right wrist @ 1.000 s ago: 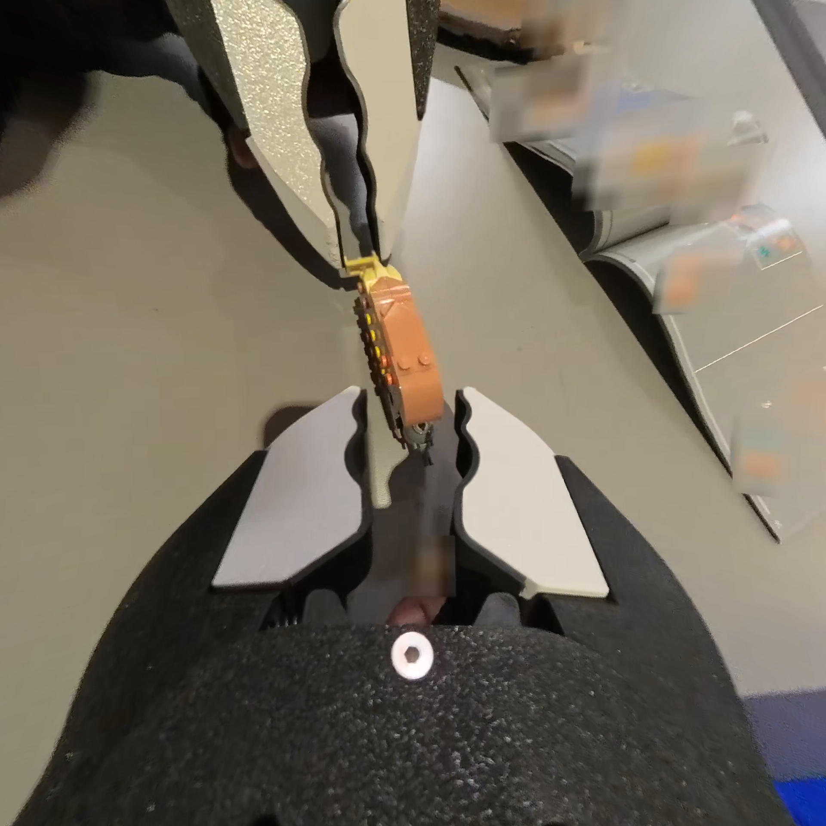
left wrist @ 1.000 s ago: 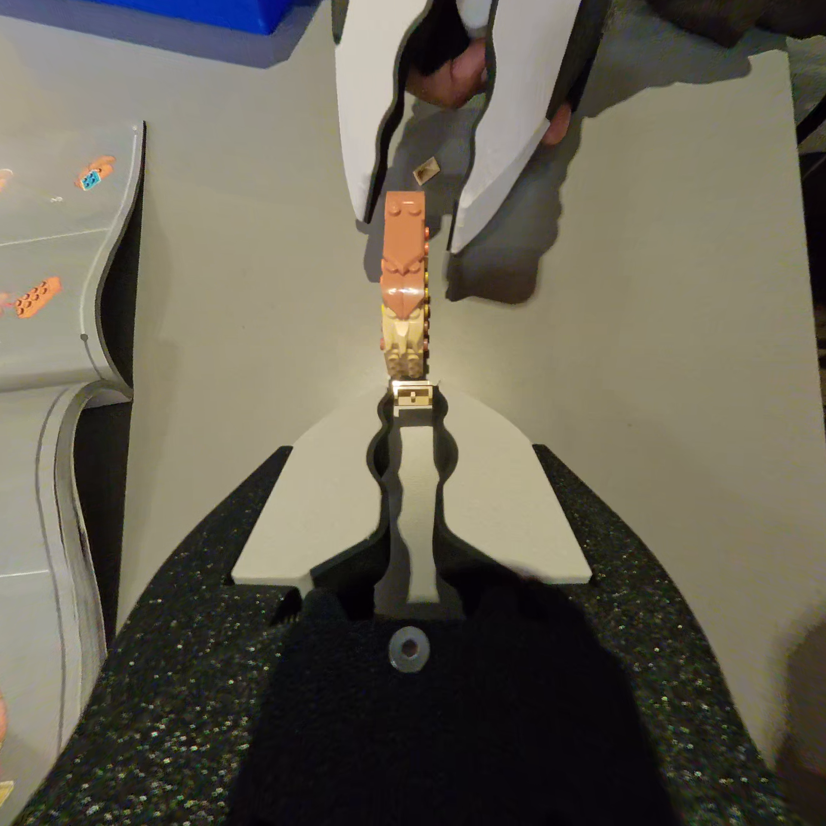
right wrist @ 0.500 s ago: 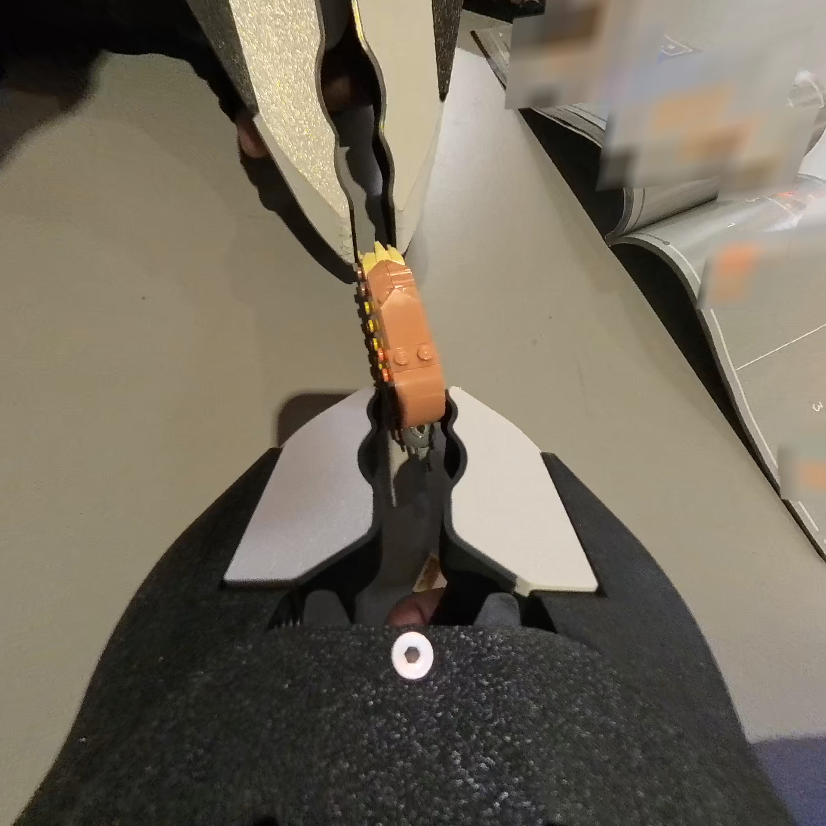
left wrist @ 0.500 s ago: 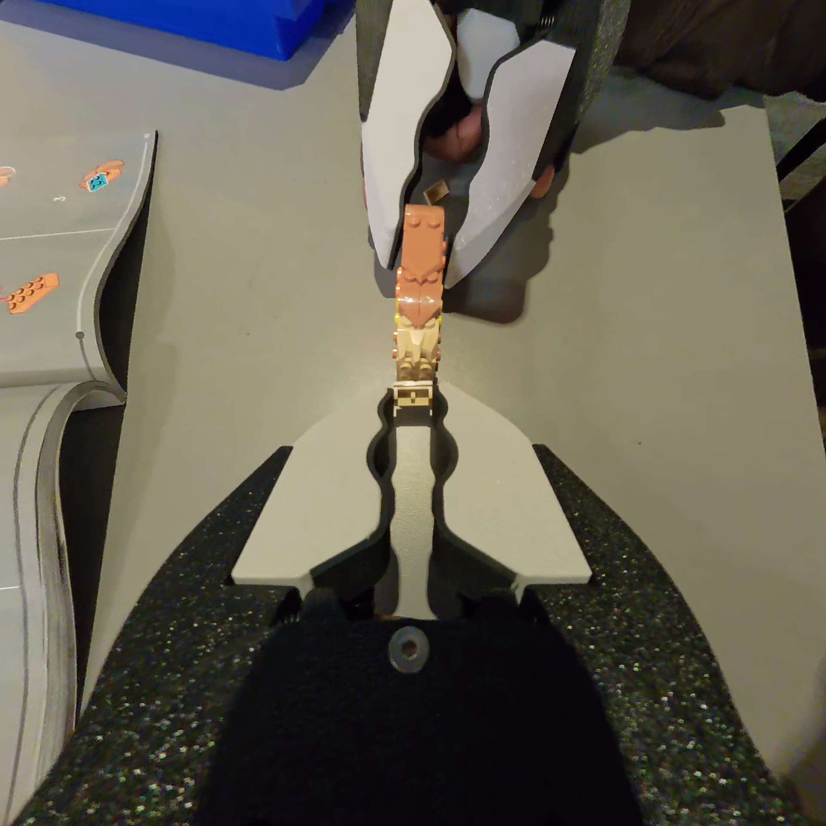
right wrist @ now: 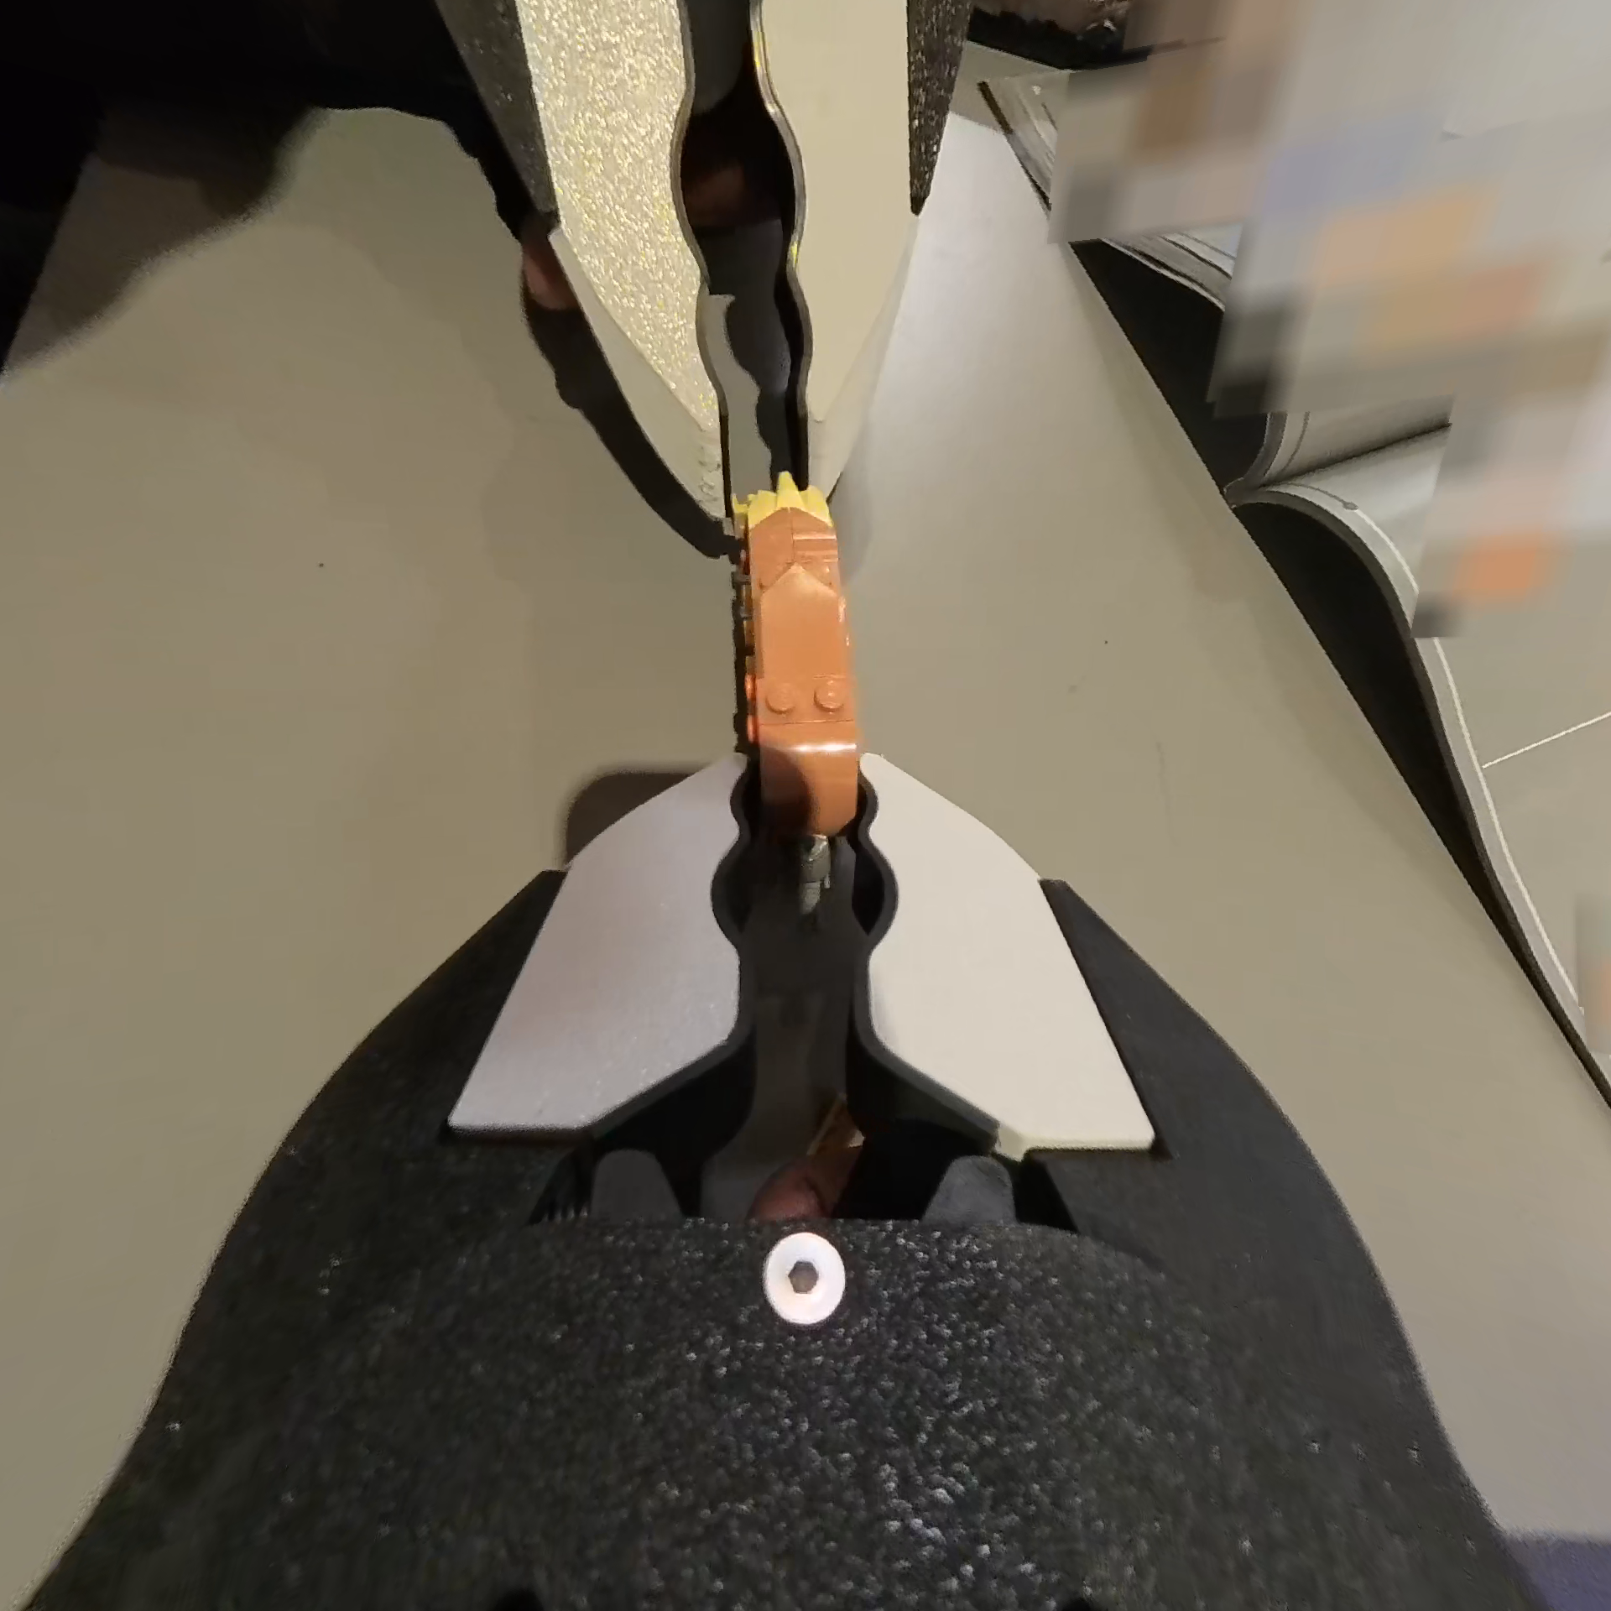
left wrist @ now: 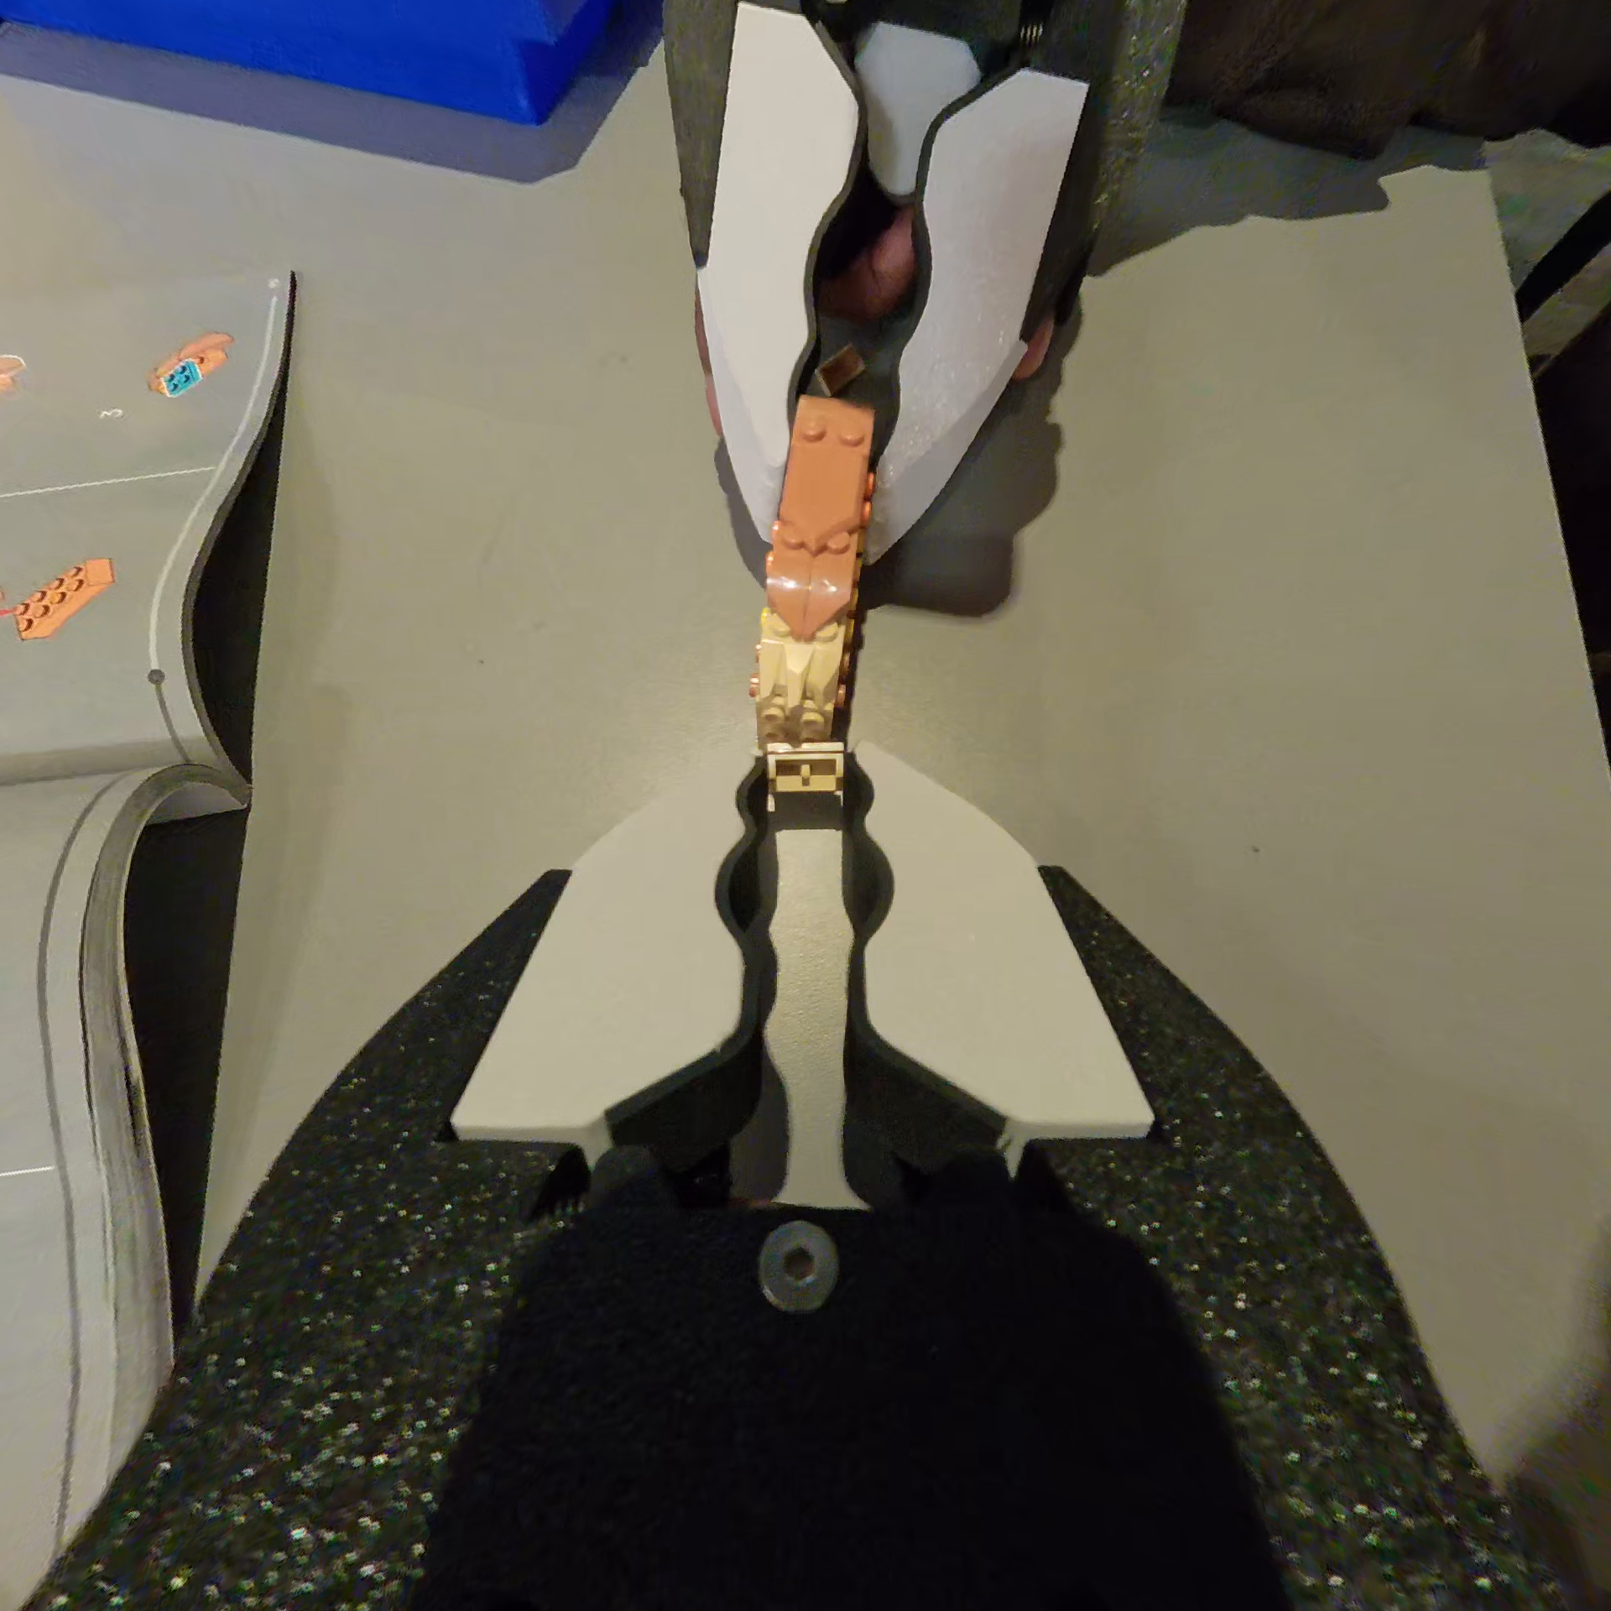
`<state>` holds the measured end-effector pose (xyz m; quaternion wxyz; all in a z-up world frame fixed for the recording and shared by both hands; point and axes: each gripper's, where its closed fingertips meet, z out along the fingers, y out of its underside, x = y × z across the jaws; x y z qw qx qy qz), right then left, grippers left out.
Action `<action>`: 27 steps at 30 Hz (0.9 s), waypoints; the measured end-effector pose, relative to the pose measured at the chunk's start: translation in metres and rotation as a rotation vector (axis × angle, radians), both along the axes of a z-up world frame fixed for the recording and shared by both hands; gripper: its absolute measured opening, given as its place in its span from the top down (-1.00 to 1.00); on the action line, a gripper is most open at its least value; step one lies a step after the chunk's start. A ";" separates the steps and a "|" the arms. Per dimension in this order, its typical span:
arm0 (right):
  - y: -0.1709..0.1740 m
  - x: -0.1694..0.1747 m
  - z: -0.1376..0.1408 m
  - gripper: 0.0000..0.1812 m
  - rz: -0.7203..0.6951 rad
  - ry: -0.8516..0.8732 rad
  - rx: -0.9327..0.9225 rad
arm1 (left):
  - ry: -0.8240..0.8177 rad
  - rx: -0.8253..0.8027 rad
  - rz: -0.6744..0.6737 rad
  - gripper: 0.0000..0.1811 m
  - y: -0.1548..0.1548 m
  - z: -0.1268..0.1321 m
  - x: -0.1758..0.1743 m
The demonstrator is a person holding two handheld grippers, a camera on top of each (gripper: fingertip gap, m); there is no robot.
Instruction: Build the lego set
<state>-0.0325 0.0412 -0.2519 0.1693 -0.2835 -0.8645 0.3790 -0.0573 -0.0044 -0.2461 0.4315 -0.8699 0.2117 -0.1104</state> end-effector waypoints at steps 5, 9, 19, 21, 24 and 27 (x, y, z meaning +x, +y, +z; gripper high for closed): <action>-0.001 0.001 0.000 0.80 0.043 -0.004 -0.007 | 0.010 -0.001 -0.016 0.83 -0.001 -0.001 0.000; -0.002 0.004 0.001 0.80 0.079 -0.050 -0.052 | 0.020 -0.004 -0.024 0.83 -0.001 -0.002 0.000; 0.000 0.003 0.002 0.69 0.106 -0.055 -0.066 | 0.007 -0.005 -0.032 0.83 -0.001 -0.001 0.000; -0.001 0.002 0.002 0.65 0.101 -0.043 -0.058 | 0.007 -0.006 -0.033 0.83 -0.001 -0.001 0.000; -0.006 0.001 0.004 0.62 0.100 -0.022 -0.057 | 0.013 -0.004 -0.036 0.83 0.000 -0.001 0.000; -0.009 0.000 0.001 0.62 0.104 -0.018 -0.033 | 0.025 -0.004 -0.043 0.83 0.001 -0.002 0.000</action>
